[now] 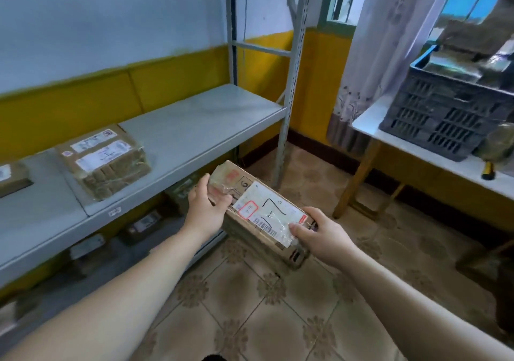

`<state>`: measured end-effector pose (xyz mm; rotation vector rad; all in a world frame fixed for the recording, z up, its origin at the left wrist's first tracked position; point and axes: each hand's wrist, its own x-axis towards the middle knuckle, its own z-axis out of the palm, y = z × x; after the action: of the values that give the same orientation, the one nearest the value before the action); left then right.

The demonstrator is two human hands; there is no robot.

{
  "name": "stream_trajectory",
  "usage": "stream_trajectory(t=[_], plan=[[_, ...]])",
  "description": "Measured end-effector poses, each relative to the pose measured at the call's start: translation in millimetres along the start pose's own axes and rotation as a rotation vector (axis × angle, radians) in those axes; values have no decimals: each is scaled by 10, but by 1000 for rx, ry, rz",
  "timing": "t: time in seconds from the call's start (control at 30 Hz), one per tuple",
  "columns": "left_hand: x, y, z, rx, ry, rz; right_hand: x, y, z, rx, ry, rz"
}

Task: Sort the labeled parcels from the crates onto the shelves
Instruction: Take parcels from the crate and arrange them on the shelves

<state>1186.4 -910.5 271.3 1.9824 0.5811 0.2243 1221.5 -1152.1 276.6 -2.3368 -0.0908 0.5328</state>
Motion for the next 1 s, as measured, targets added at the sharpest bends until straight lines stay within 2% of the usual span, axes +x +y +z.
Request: stream_trajectory(t=[0.2,0.57,0.8,1.0], plan=[[549,-319,65,-16,117,-185,986,-290,113,-150,-102,-77],[1780,-1187,372,-109,319,-488,2856,-737,740,-334,-277,-115],[2215,-1639,727,-154,444,-615,3814,-737,1135,-427,-421,-154],[2416,-2041,1218,-247,586,-661,4554,-541,1459,-430,-571,-288]])
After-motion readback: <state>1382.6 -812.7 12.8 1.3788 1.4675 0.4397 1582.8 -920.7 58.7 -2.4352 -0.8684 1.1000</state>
